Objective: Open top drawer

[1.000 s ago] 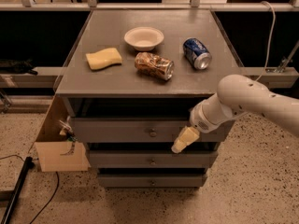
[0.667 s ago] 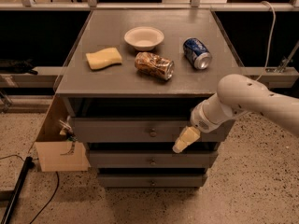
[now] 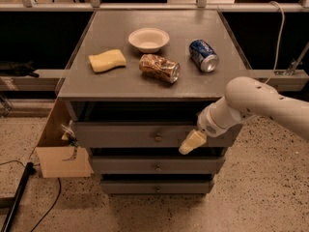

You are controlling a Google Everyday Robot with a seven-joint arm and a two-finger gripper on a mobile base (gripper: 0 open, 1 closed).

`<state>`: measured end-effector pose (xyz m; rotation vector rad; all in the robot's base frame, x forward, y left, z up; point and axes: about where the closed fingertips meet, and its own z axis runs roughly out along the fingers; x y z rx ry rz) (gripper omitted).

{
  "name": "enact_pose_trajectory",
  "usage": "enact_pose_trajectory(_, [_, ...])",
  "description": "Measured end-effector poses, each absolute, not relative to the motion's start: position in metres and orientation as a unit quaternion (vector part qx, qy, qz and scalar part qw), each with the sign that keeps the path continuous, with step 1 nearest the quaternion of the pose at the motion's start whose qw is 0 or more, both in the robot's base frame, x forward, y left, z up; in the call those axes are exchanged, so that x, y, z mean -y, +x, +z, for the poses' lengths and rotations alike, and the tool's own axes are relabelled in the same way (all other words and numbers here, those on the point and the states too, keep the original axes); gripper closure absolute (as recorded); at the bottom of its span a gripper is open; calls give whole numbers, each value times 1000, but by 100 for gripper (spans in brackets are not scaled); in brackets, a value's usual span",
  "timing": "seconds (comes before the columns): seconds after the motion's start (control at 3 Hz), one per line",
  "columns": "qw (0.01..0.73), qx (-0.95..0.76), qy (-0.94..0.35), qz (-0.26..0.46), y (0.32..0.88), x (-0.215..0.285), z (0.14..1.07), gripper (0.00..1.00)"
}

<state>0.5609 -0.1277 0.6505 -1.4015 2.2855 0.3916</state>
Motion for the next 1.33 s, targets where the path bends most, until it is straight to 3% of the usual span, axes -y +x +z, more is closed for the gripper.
enact_pose_trajectory(0.67, [214, -824, -505, 141, 561, 128, 650, 65])
enact_pose_trajectory(1.0, [214, -822, -507, 144, 556, 127, 659, 95])
enact_pose_trajectory(1.33, [214, -822, -507, 145, 558, 128, 660, 100])
